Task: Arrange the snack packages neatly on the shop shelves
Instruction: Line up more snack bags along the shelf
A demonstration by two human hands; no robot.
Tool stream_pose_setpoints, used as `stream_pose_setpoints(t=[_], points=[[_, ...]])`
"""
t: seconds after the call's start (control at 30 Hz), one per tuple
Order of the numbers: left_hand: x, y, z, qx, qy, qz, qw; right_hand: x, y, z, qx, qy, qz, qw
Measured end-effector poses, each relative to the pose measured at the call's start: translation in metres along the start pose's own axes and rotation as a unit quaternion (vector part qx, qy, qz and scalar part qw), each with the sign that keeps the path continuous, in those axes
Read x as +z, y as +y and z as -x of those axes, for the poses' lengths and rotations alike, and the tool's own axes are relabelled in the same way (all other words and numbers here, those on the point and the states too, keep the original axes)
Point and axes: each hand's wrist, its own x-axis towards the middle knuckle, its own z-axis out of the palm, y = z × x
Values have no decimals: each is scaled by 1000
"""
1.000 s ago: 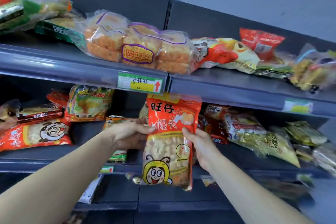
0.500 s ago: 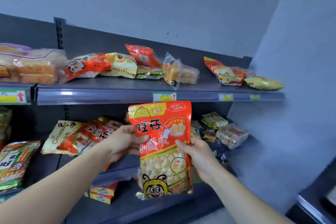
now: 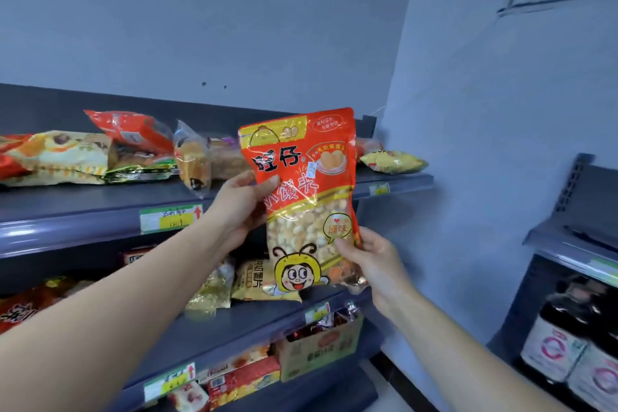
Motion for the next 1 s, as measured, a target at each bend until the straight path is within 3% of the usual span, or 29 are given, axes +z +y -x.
stream_pose_setpoints(t=[0.23, 0.43, 0.7, 1.0], points=[[42, -10, -81, -15, -120, -136, 983, -25, -26, -106, -14, 63, -54, 996], [65, -3, -165, 34, -53, -210, 976, -48, -51, -193, -21, 43, -27, 998], [87, -18, -246, -2, 30, -233, 972, -94, -62, -299, -12, 94, -6, 996], [104, -39, -308, -58, 109, -253, 960, -114, -75, -431, 44, 54, 10, 998]])
